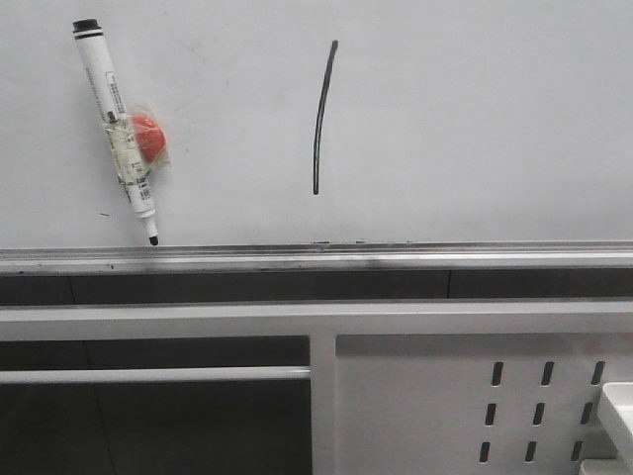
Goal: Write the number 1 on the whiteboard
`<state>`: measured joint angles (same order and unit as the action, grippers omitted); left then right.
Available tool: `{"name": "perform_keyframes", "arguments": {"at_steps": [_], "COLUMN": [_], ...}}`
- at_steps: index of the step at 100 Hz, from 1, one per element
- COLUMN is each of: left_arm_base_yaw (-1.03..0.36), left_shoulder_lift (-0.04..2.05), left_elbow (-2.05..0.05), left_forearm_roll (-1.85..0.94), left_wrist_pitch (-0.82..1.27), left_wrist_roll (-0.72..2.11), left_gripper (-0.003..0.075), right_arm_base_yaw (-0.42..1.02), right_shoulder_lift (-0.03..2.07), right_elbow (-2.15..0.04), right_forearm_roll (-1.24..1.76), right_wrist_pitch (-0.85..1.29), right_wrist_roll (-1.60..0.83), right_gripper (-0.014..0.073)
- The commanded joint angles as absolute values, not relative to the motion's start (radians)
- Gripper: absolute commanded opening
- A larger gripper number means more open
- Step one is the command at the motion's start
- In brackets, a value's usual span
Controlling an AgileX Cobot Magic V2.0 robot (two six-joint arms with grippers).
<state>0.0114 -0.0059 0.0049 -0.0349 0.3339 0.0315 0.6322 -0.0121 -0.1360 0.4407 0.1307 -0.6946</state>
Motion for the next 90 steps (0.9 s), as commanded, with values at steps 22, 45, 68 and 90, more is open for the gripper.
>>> {"name": "perform_keyframes", "arguments": {"at_steps": [22,45,68,90], "left_arm_base_yaw": [0.014,0.014,0.014,0.014], "left_shoulder_lift": [-0.027,-0.027,-0.027,-0.027], "left_elbow": [0.039,0.039,0.039,0.039], "left_forearm_roll": [-0.032,-0.032,-0.032,-0.032], "left_wrist_pitch": [0.282,0.282,0.282,0.282], "left_wrist_roll": [0.03,0.03,0.03,0.03], "left_gripper": [-0.002,-0.002,-0.002,-0.002], "right_arm_base_yaw": [0.625,0.625,0.625,0.625], "right_shoulder_lift": [-0.023,-0.023,-0.023,-0.023], "right_elbow": [-0.161,-0.161,-0.126,0.018], "right_forearm_roll": [0.449,0.449,0.449,0.252], "right_wrist_pitch": [0.061,0.061,-0.006,-0.213], "right_wrist_roll": [-0.695,-0.695,-0.678,-0.278], "right_gripper": [-0.0069,-0.0069,-0.0069,-0.0069]}}
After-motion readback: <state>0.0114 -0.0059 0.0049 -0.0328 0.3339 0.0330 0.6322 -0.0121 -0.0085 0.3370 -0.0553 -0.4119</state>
